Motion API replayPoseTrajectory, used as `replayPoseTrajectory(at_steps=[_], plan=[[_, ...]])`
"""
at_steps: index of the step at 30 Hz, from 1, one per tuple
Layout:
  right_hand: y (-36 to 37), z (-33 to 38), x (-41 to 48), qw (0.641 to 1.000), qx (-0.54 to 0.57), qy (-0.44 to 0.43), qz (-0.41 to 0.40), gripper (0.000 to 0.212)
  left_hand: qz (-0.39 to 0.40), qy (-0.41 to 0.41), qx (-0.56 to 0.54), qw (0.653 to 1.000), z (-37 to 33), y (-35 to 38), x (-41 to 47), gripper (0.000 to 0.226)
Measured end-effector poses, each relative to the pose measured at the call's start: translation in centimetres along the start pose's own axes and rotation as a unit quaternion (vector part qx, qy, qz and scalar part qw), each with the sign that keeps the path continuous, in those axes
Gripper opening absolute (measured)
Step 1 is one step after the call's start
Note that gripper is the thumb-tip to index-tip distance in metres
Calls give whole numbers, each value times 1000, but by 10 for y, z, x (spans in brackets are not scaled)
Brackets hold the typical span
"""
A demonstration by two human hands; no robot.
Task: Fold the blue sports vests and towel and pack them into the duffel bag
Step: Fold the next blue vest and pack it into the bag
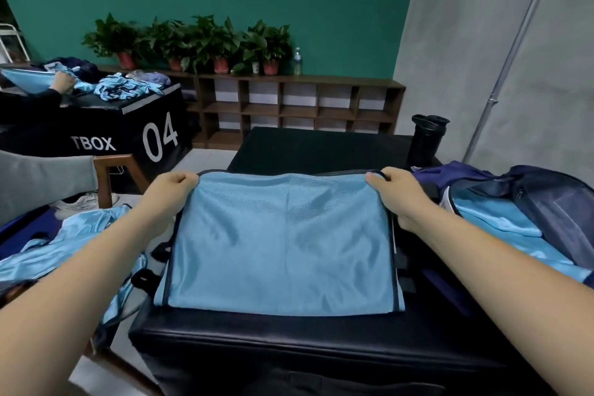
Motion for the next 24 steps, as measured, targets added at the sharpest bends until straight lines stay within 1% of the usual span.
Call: replayPoseTrajectory(at_steps=[2,4,6,10,13,16,17,20,24], plan=[[10,-4,24,996,-81,2,-46,36,-2,-9,21,1000,11,14,22,27],[20,-13,43,985,-158,8,-66,29,3,-21,33,999,26,29,41,27],[29,-23,60,976,-206,14,-62,26,7,-32,62,998,38,39,54,26],[43,-44,84,949,-312,36,-37,21,30,-29,166,985,60,53,72,21],[52,-50,93,937,-346,25,-33,17,45,-21,240,970,69,57,80,16],[58,-62,100,926,-374,32,-22,16,49,-23,269,962,71,59,83,32],[60,-67,102,921,-388,36,-16,14,46,-29,267,962,72,59,84,34],[64,-75,104,907,-419,42,-6,13,51,-30,295,954,71,61,83,23],[65,-74,107,901,-429,54,11,16,46,-17,331,942,71,60,81,13]])
Point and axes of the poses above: each hand's wrist, its own x-axis towards the middle knuckle, its own y-axis out of the palm, z = x × y, the point moved 7 cm from there along x, towards the middle knuckle, and after that the axes turned 8 degrees about y, right-handed, at the moved point
